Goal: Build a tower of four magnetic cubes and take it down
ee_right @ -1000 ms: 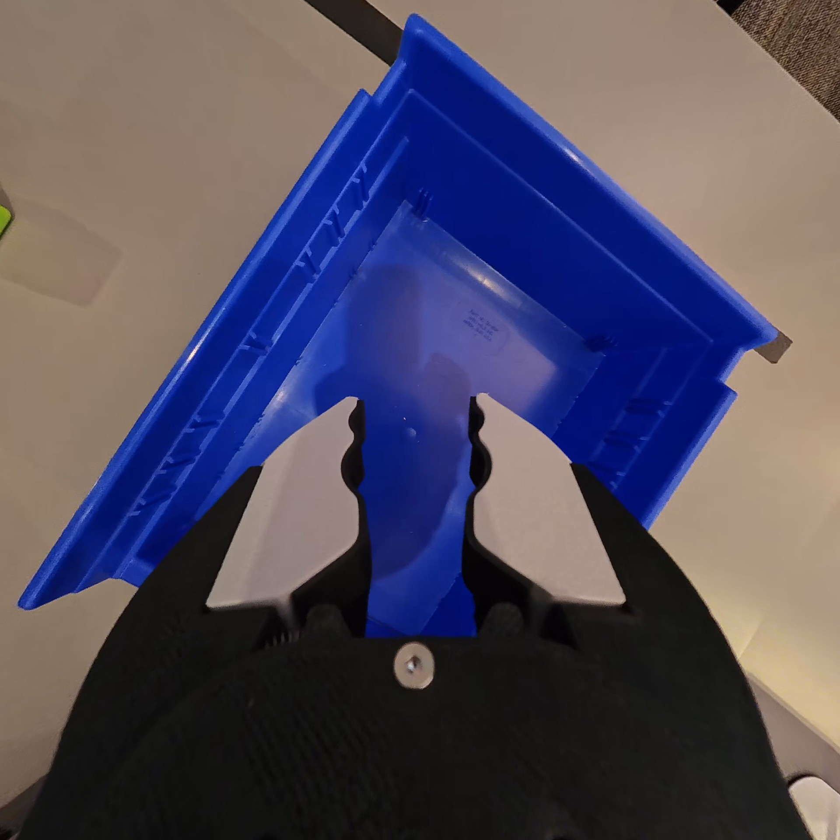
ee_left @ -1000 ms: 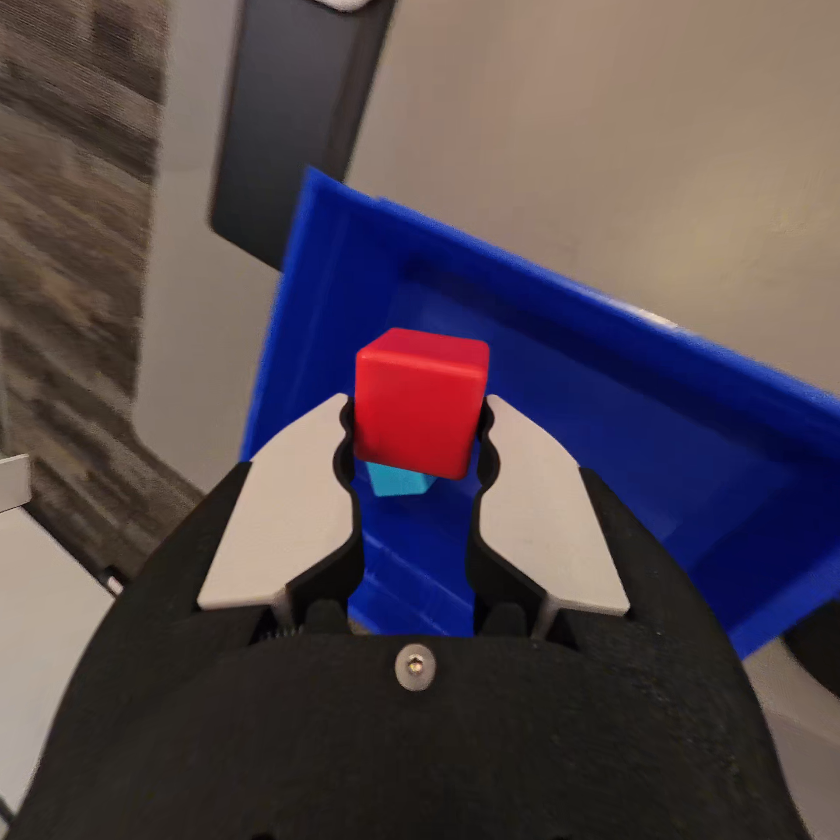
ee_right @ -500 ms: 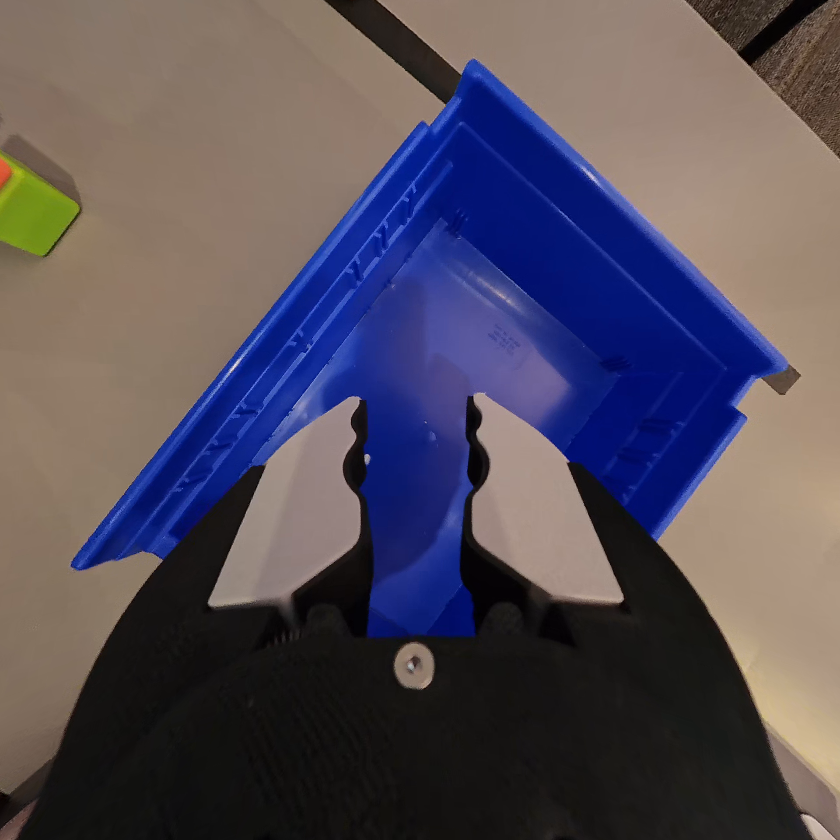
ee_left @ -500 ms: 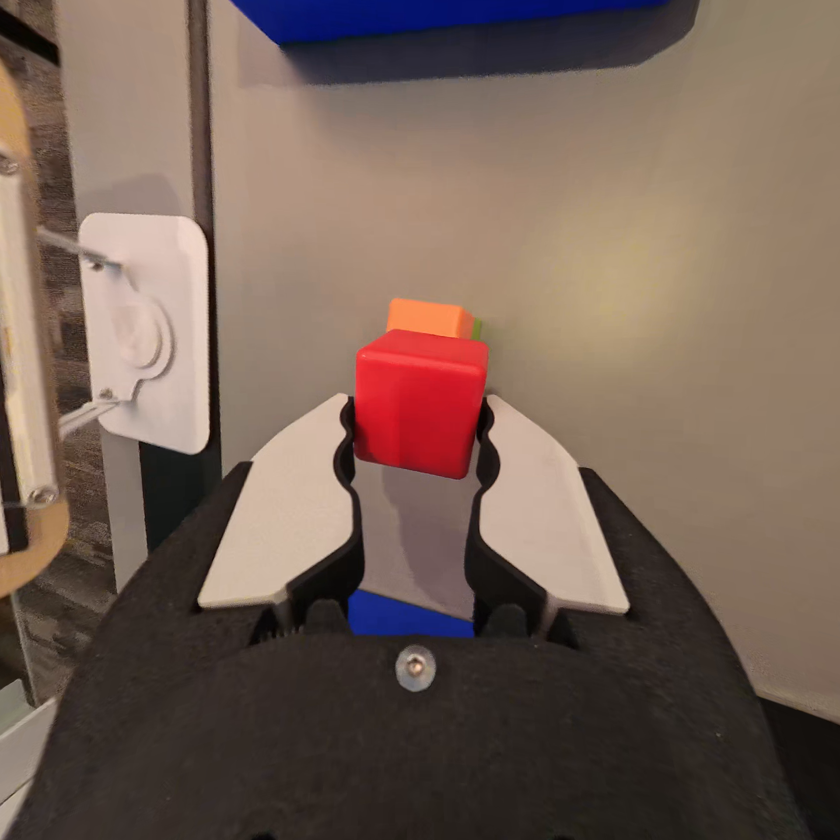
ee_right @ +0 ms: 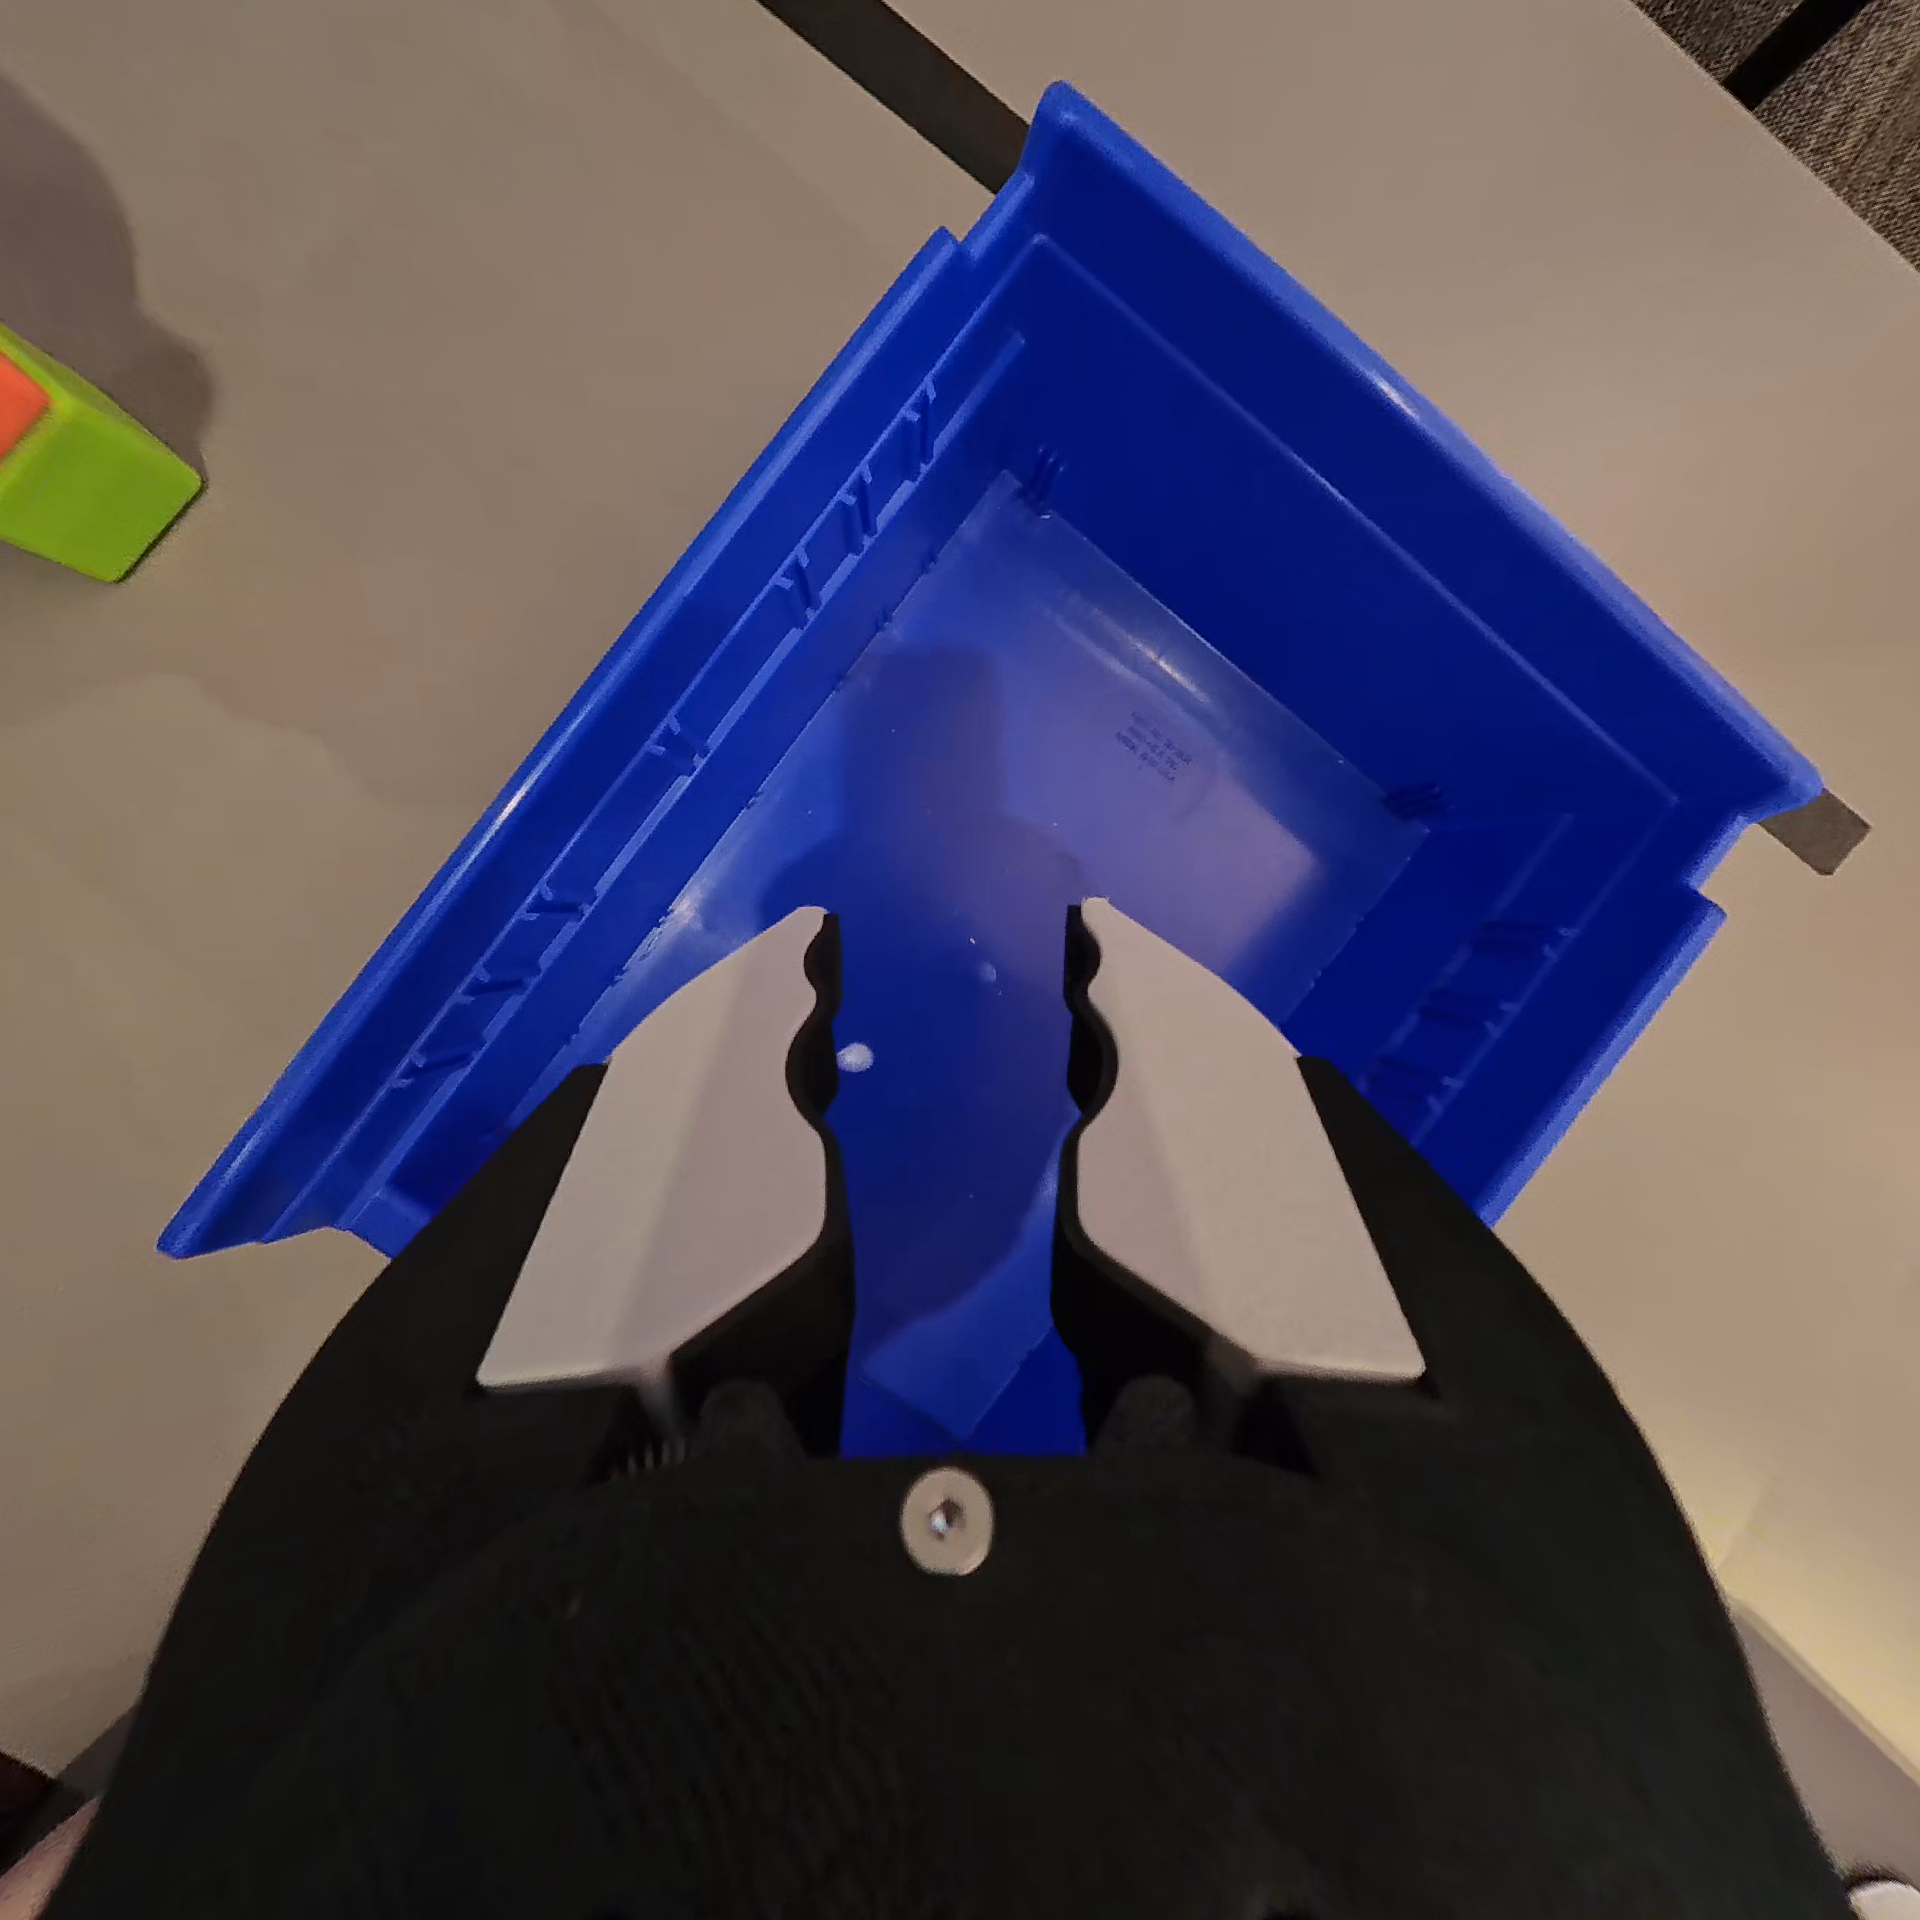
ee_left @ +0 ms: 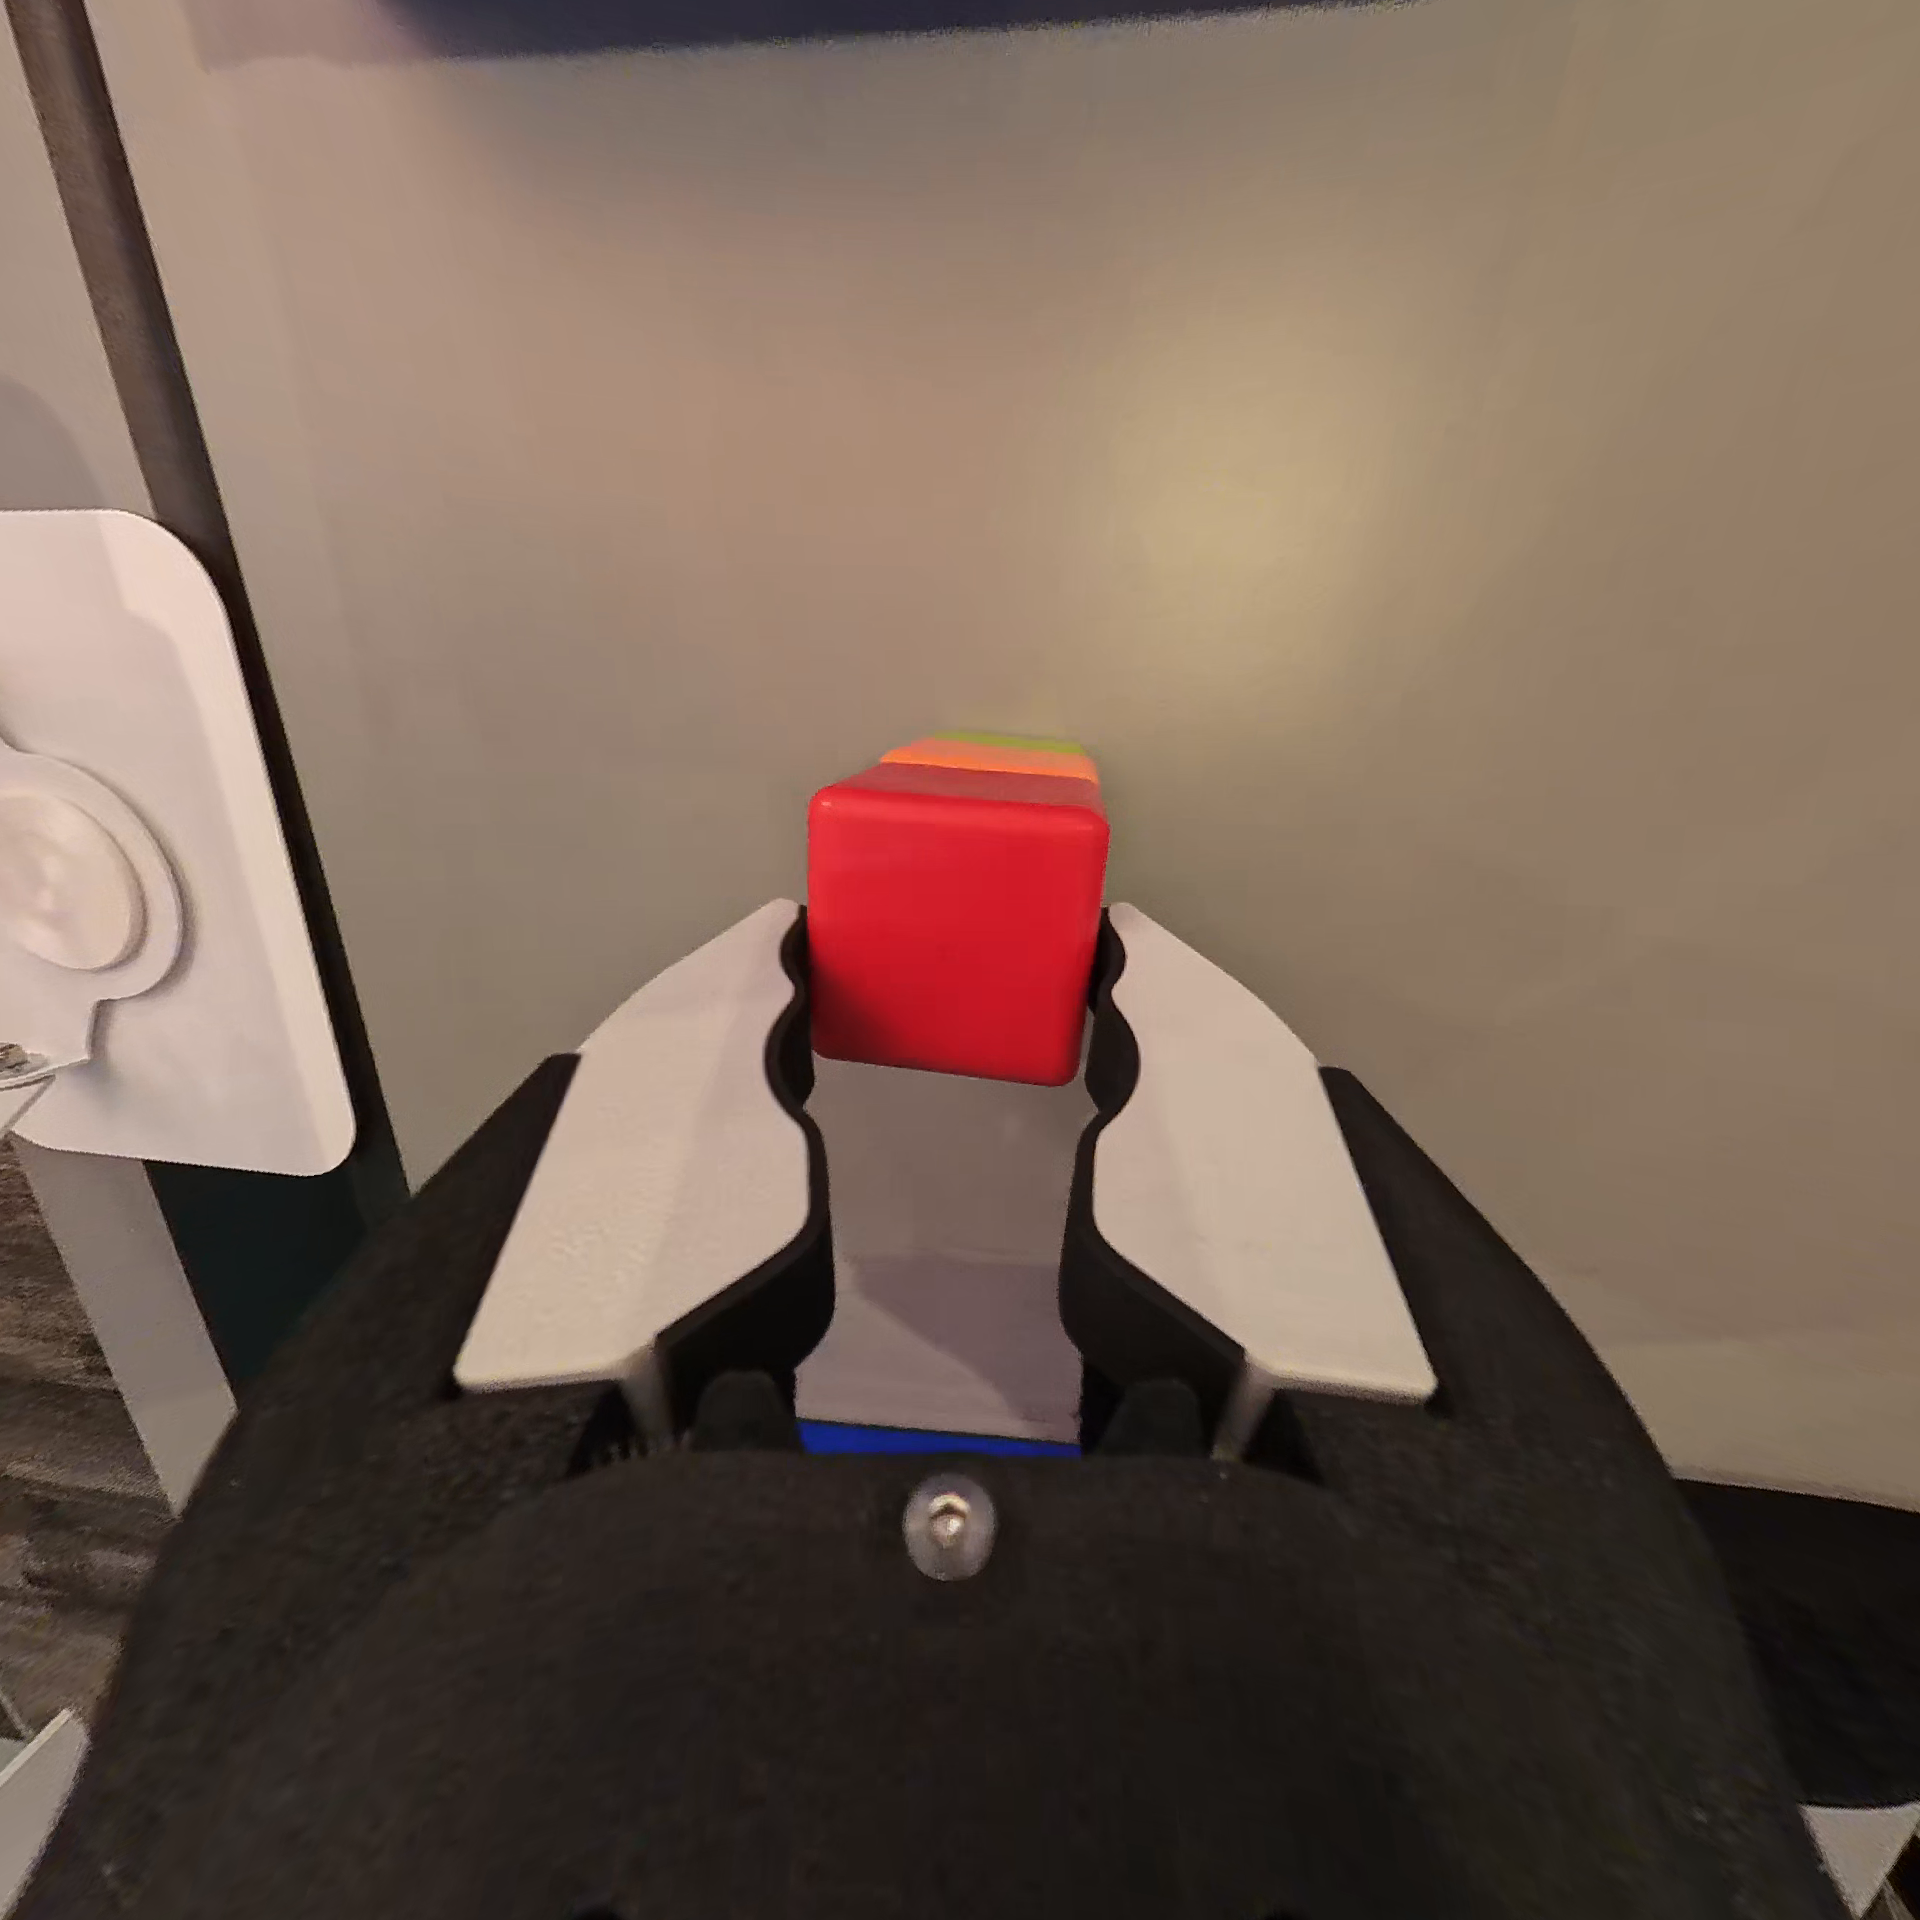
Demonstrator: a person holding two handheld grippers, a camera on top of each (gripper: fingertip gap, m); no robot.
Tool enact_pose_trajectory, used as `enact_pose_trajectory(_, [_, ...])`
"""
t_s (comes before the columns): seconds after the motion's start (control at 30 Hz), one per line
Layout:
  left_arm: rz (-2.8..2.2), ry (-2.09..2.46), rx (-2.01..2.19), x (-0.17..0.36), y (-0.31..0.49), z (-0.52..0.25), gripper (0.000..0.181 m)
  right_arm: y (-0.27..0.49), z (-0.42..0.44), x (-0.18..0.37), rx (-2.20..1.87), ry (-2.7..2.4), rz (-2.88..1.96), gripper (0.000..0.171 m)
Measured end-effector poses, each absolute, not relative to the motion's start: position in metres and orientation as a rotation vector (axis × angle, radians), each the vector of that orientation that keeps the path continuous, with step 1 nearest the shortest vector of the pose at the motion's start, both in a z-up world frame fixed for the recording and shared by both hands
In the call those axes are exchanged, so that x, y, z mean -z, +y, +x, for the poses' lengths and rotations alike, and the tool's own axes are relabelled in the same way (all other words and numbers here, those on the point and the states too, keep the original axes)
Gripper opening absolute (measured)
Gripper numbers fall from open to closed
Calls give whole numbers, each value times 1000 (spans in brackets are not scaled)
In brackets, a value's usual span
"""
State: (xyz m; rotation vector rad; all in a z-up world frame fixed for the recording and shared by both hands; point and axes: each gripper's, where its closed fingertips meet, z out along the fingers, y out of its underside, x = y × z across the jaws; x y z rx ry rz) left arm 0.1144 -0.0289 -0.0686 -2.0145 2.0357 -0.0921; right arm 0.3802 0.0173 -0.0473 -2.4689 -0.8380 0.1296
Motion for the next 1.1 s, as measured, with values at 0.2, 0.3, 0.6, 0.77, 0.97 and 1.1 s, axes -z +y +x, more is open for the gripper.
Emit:
enact_pose_trajectory(0.2, [-2004,1737,210,32,-12,98,77,17,379,48,-144,-850,-2462,43])
enact_pose_trajectory(0.3, [-1965,1373,216,-19,6,51,70,18,379,43,-156,-839,-2444,43])
enact_pose_trajectory(0.6, [-2371,898,-177,32,41,-194,64,17,382,47,-129,-844,-2466,43])
enact_pose_trajectory(0.77, [-2440,1057,-256,78,47,-220,53,18,382,53,-108,-856,-2496,41])
enact_pose_trajectory(0.97, [-2599,1177,-399,114,51,-252,64,16,384,59,-73,-899,-2514,41])
enact_pose_trajectory(1.1, [-2628,1212,-396,128,55,-254,65,15,383,65,-56,-928,-2533,41])
